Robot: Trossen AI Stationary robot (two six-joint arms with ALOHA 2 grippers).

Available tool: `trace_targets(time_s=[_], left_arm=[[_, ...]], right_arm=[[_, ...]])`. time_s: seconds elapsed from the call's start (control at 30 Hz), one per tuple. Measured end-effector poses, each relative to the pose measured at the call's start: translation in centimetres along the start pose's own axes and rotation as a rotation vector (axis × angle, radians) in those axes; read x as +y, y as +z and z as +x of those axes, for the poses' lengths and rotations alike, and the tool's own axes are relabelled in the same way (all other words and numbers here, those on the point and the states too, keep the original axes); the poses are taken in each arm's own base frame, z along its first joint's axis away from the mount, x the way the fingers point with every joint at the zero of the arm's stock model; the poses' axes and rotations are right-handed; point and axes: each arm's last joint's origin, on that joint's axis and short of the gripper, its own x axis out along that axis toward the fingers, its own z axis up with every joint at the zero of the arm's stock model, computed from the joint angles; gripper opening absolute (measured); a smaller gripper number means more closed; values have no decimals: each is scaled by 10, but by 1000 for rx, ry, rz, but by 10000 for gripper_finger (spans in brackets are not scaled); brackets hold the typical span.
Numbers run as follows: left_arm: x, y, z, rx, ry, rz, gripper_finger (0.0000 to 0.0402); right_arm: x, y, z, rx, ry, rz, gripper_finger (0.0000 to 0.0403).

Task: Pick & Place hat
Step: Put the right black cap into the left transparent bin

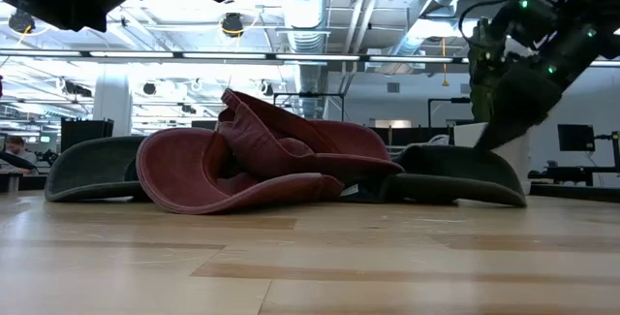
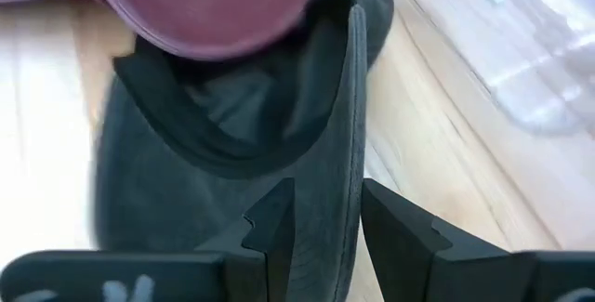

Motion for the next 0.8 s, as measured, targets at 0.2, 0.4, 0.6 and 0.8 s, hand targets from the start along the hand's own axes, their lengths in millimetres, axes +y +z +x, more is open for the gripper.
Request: trace_targets(time_s=[0.2,0.4,0.6,0.8], left_arm=[[0,0,0,0,0,0,159],[0,0,0,0,0,0,159],[0,0,0,0,0,0,159],[0,0,0,-4,0,1,159]], right_arm=[[-3,-11,16,90,-71,17,113],[-3,-10,25,104,-66,19,76],[1,-8,23,86,-41,18,14],[11,-11,15,70,-26,4,6]])
